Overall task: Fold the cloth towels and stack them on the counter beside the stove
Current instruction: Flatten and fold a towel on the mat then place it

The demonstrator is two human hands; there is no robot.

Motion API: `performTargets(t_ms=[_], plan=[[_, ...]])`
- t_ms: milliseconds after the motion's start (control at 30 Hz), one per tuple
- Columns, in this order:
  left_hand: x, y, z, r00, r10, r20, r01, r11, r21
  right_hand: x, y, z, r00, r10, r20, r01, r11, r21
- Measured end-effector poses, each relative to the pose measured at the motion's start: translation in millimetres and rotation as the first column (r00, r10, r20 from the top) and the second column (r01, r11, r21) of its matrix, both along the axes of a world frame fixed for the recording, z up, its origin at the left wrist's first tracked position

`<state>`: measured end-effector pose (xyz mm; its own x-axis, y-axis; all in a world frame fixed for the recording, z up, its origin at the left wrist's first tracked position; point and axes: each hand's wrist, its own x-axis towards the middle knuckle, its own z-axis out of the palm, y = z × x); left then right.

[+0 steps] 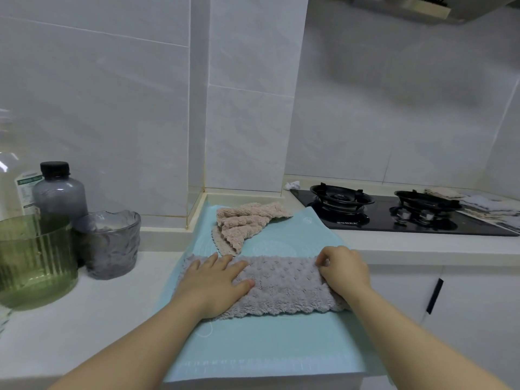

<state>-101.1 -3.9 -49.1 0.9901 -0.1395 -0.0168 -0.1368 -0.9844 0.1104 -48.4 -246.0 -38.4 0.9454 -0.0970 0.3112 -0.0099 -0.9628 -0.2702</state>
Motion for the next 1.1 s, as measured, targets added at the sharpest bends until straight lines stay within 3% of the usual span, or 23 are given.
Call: performTargets(t_ms=[167,333,400,567,733,833,933,1033,1100], plan=[[0.2,0.9,0.0,1.0,0.002,0.007,-0.002,1.0,0.0,1.0,-0.2,-4.6,1.0,0.002,0.014,-0.003,0.997,0.082],[-0.1,0.8,-1.8,1.0,0.001,0.017,-0.001,1.0,-0.006,0.8,-2.3,-1.1,0.983,0.057,0.176,-0.087,0.981,0.172],[0.4,1.6,-2.9,1.0,0.003,0.017,-0.003,1.0,-0.009,1.5,-1.3,0.1,0.984,0.054,0.172,-0.087,0.978,0.188],[0.4,0.8,-1.7,1.0,0.009,0.022,-0.009,1.0,-0.006,0.6,-1.2,-0.1,0.996,0.002,-0.088,0.013,0.986,0.164],[-5.6,-0.3,0.2,0.997,0.04,0.069,-0.039,0.999,-0.018,-23.8,-1.7,16.9,0.945,-0.075,-0.319,0.101,0.993,0.063],[-16.8,-3.4,3.3,0.977,0.079,0.198,-0.082,0.997,0.009,-40.0,-0.5,16.7,0.918,-0.083,-0.388,0.101,0.995,0.025],[-28.8,-11.8,8.5,0.96,0.099,0.262,-0.073,0.992,-0.107,-47.9,-0.1,15.3,0.907,-0.038,-0.419,0.093,0.989,0.112],[-38.9,-23.1,9.4,0.995,0.003,0.097,0.017,0.979,-0.204,-56.7,1.1,22.1,0.907,0.02,-0.421,0.105,0.957,0.271],[-41.1,-27.4,4.6,0.999,-0.026,-0.019,0.024,0.995,-0.093,-66.5,1.3,30.6,0.904,0.032,-0.426,0.141,0.919,0.368]])
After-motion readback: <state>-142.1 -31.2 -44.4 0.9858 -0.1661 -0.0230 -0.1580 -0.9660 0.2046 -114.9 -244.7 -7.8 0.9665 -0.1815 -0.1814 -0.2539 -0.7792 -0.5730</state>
